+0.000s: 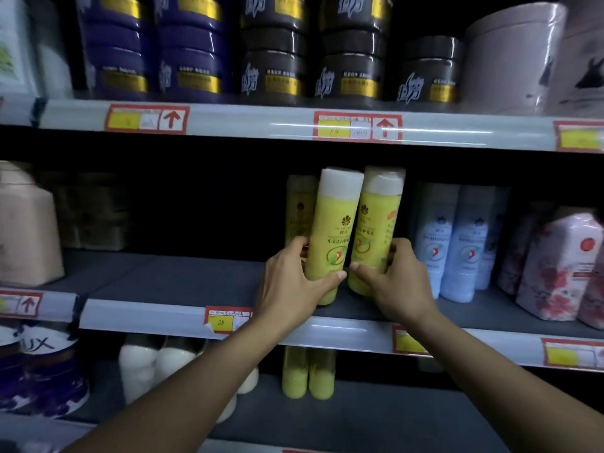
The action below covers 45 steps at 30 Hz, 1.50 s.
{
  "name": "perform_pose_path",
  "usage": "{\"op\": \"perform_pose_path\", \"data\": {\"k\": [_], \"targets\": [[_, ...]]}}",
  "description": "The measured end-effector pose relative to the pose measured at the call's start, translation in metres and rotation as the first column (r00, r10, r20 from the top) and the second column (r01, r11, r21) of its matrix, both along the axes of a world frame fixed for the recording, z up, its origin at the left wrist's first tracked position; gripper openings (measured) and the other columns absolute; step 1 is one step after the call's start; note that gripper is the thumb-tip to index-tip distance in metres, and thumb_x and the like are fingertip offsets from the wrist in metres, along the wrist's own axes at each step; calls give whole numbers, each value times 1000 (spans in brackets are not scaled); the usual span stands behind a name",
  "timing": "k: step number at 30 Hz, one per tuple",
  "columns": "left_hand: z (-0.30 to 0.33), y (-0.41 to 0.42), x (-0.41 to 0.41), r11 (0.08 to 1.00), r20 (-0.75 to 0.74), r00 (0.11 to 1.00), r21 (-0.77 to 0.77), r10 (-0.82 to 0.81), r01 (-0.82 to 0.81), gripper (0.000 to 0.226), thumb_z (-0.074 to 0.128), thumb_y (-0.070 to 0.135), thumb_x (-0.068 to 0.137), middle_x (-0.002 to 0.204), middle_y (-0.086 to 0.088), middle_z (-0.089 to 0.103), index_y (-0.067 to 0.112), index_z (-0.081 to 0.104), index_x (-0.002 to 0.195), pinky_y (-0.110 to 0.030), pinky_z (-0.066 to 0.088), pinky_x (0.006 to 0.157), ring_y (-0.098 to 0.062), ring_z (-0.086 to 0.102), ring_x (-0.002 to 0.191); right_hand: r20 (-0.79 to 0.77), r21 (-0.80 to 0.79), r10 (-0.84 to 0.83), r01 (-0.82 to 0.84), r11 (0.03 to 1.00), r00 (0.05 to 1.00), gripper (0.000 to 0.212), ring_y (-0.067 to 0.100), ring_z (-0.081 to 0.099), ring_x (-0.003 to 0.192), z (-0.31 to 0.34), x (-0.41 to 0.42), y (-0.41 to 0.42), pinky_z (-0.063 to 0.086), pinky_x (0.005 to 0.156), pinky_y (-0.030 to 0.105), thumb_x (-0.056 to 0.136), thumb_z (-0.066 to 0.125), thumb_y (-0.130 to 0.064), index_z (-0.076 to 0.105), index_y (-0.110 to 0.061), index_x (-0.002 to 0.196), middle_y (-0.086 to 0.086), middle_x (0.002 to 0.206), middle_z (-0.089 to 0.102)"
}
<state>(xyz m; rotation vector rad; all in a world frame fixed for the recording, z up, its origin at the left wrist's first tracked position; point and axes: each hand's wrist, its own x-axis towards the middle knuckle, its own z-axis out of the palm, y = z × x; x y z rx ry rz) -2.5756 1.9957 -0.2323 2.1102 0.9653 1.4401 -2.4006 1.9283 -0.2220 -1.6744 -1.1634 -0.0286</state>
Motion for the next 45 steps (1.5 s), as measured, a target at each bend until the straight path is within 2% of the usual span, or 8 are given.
{"op": "perform_pose_path", "data": {"k": [5,11,15,19,23,29,37,45], "targets": [[8,-23,-14,989,23,1000,148,11,-15,65,86,59,72,111,16,71,38,59,126,-37,61,77,-3,67,95,71,115,41,-49,992,997,51,9,68,97,2,-12,-30,50,75,28,83,83,-43,52,-27,119,-11,107,71],[7,-59,-31,983,33,999,184,-6,0,68,86,59,74,115,20,69,37,59,132,-27,58,80,2,65,97,85,169,103,-116,979,991,49,2,69,101,-9,-24,-73,60,85,40,84,79,-52,51,-37,122,-19,108,72],[-8,-79,-42,988,39,998,154,-39,33,62,86,60,73,109,25,70,50,56,127,-28,61,77,6,67,93,111,188,126,-146,971,986,49,-6,66,99,-20,-32,-99,58,80,26,85,81,-45,54,-33,124,-26,107,70],[-34,-91,-53,995,32,999,93,-29,26,62,85,64,72,109,25,71,48,57,125,-33,62,80,4,68,96,102,167,175,-190,967,979,46,-9,66,99,-40,-37,-120,51,76,11,85,81,-41,55,-33,122,-32,107,68],[-65,-100,-60,999,21,999,36,-42,41,56,90,52,72,101,26,73,45,62,120,-27,61,75,5,70,89,69,107,211,-218,970,975,47,-5,68,101,-69,-37,-132,60,82,28,85,82,-39,56,-34,124,-28,107,70],[-120,-100,-70,994,-17,998,-96,-59,57,56,92,45,72,99,24,75,40,64,120,-31,63,76,5,71,89,41,-47,229,-227,973,973,50,-8,66,101,-124,-31,-141,56,83,20,82,85,-39,52,-42,120,-30,106,69],[-185,-85,-81,952,-63,994,-299,-90,67,48,93,35,74,98,21,77,34,68,116,-41,65,75,-1,74,88,10,-268,154,-146,952,988,49,6,69,96,-189,-12,-132,59,81,40,74,73,-54,49,-39,115,-18,103,70],[-223,-62,-87,926,-230,969,-376,-91,-2,51,83,53,61,94,23,74,40,64,107,-43,63,74,1,72,86,-13,-429,119,-113,896,993,49,24,69,97,-218,0,-107,55,77,41,81,80,-36,50,-25,118,-2,104,70]]}}
